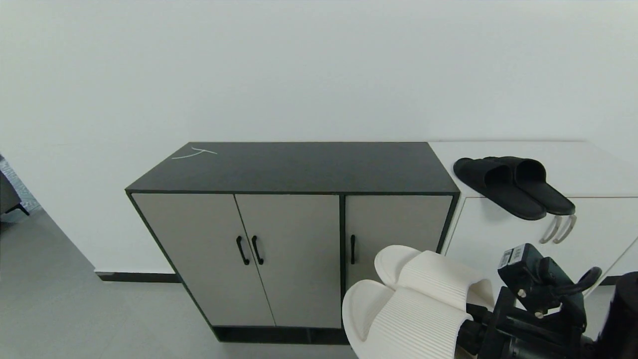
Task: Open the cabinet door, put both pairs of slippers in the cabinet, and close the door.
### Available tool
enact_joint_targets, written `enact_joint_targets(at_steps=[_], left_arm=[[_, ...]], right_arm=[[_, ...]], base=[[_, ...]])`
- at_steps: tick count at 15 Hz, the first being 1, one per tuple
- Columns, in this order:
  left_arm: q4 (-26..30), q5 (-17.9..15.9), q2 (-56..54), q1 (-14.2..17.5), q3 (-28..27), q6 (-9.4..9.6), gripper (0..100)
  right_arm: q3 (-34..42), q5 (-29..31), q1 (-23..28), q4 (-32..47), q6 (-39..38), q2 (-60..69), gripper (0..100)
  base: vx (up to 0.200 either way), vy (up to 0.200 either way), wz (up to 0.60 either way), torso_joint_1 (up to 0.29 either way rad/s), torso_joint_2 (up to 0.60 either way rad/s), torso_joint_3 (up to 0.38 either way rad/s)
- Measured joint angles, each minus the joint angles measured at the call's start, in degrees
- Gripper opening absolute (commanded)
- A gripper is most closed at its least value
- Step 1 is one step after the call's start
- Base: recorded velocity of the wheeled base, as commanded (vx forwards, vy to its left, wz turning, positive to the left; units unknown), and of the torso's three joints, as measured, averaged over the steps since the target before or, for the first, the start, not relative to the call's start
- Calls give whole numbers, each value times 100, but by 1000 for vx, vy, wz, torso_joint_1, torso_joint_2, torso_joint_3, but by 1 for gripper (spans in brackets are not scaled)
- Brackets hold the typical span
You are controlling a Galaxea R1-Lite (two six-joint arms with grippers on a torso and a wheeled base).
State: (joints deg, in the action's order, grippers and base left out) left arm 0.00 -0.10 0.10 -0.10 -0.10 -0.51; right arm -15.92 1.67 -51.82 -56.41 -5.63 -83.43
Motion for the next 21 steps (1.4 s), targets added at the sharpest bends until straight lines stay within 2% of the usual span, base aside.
enact_joint_targets(at_steps=[13,16,21], left_arm=[[0,2,0,0,0,0,0],[0,7,0,0,5,-2,0],[0,2,0,7,10,0,0]], right_arm=[[99,0,-52,2,107,-2,0],[101,0,-52,-2,106,-5,0],[110,2,-55,13,106,-59,0]], base=[[0,200,0,3,2,3],[0,0,0,0,0,0],[200,0,0,-1,2,2]])
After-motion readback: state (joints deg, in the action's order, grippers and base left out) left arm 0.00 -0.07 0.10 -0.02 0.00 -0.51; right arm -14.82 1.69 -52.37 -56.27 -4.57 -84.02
